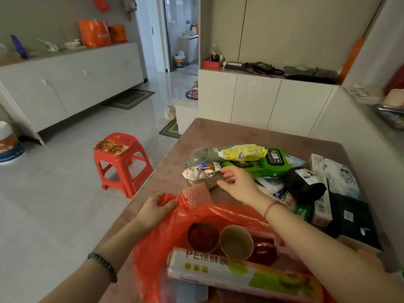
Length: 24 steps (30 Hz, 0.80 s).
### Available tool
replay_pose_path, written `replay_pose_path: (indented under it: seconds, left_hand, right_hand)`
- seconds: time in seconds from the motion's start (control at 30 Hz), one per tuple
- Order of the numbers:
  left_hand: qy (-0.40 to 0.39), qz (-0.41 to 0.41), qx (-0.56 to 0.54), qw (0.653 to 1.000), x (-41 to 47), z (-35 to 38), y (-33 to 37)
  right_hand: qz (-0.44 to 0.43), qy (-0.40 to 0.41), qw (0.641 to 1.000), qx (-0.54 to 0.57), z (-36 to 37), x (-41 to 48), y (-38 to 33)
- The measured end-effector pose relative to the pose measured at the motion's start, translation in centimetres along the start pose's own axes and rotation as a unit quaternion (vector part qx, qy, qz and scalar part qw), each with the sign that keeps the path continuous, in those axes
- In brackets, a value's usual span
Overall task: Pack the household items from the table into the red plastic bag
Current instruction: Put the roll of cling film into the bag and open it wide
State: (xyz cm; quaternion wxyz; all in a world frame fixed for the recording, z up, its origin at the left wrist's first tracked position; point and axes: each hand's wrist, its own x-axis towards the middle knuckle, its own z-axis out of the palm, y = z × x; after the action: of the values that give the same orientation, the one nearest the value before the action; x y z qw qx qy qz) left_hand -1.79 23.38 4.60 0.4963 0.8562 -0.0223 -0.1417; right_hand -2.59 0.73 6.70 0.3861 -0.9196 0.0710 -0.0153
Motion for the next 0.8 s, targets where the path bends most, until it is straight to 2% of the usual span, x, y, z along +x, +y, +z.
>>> replay_pose_path:
  seconds: [0.13, 0.27, 0.33, 0.43, 0.53, 0.6, 0.67, 0.73, 0.8]
  left_hand:
    - [0.029, 0.004, -0.010, 1.000, 1.7, 0.0, -1.2]
    - [0.042, 0.003, -0.014, 0.999, 3.2, -0.1, -2.3]
    - [0.037, -0.006, -0.016, 0.999, 3.9, -0.2, -2.7]
    - [0.011, -0.024, -0.032, 0.999, 4.7, -0.3, -3.1]
    - [0.013, -0.019, -0.108, 0.994, 5.8, -0.3, -2.3]
    - [0.020, -0.006, -0.146, 0.989, 6.8, 0.0, -0.8]
    - [-0.015, 0.006, -0.187, 0.982, 7.8, 0.5, 1.0]
    - [-0.051, 0.007, -0.202, 0.978, 8.8, 1.3, 2.1]
    - [-0.035, -0.019, -0.204, 0.978, 9.8, 1.8, 1.9]
  right_hand:
    - [0.086, -0.110, 0.989, -0.055, 5.8, 5.2, 0.2]
    - [0.203, -0.126, 0.969, -0.060, 10.5, 7.4, 1.9]
    - [0.230, -0.125, 0.964, -0.043, 11.6, 7.5, 2.7]
    - [0.213, -0.133, 0.968, 0.019, 11.5, 7.6, 3.3]
    - [0.130, -0.058, 0.985, 0.098, 9.0, 7.0, 2.4]
    - [0.065, -0.028, 0.981, 0.183, 7.1, 6.3, 0.6]
    - [0.025, -0.057, 0.967, 0.245, 6.2, 6.1, -0.8]
    - [0.031, -0.112, 0.955, 0.272, 6.5, 6.6, -1.1]
    - [0.091, -0.117, 0.928, 0.342, 7.0, 7.6, -0.2]
